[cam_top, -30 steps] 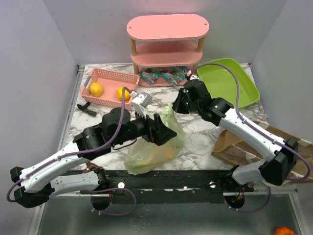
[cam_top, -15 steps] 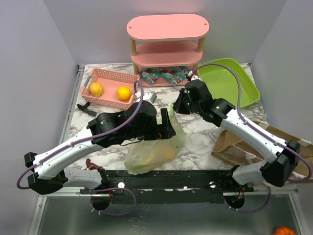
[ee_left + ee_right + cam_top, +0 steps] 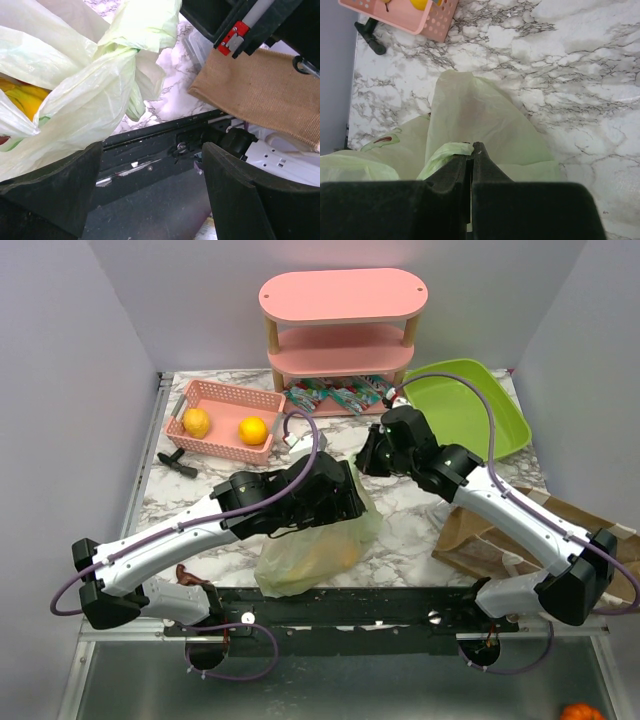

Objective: Place the food into the grocery bag and tie it
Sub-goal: Tie the grocery bag at the center of the board.

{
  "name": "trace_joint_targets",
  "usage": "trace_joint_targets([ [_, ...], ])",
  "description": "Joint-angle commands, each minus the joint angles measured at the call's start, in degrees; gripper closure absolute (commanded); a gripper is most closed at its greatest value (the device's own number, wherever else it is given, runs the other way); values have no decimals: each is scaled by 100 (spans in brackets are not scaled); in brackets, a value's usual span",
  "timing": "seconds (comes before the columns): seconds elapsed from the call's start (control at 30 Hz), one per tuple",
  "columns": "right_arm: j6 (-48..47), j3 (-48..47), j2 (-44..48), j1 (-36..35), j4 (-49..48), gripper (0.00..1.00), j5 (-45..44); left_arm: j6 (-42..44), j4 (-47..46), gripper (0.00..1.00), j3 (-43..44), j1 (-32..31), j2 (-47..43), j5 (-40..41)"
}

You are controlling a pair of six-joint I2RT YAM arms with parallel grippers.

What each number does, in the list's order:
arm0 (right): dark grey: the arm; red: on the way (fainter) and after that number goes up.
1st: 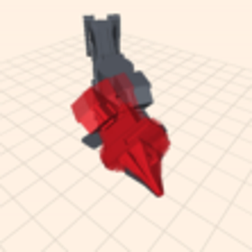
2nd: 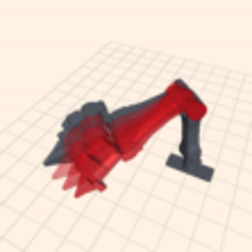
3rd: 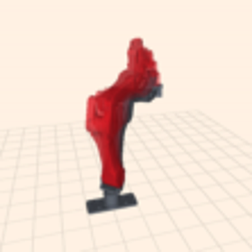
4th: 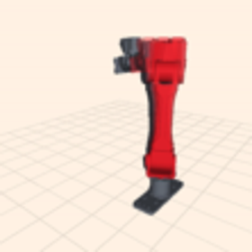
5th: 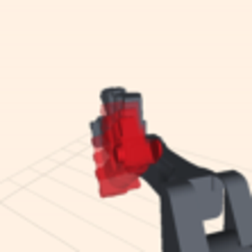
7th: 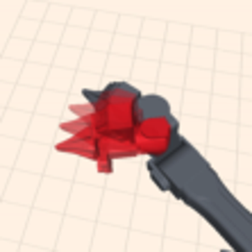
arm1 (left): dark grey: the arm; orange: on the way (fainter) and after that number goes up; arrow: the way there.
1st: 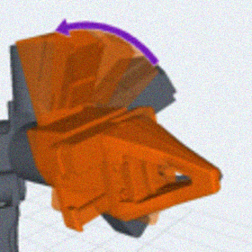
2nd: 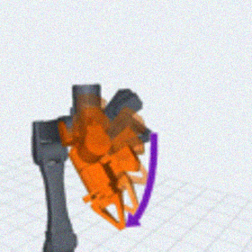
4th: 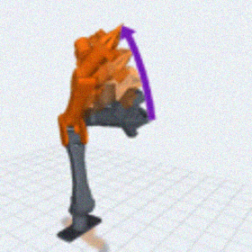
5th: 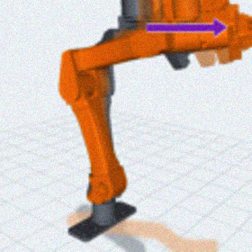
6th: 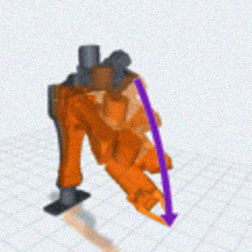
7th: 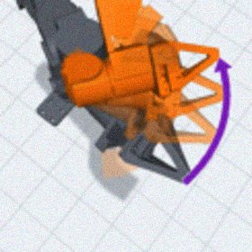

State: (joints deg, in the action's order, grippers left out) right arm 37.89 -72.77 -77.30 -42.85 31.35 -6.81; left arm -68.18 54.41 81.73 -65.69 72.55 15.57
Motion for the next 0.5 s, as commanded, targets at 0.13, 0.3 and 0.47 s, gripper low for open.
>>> trace_joint_targets([
  [0.13,-87,188,308,-23,-22,99,254,-202,-401,27,-155,125,41,253],
  [0.3,-80,270,460,-29,-50,99,402,-195,-625,33,-350,214,66,158],
  [0.47,-79,299,570,-30,-85,99,575,-178,-625,34,-327,241,143,165],
])
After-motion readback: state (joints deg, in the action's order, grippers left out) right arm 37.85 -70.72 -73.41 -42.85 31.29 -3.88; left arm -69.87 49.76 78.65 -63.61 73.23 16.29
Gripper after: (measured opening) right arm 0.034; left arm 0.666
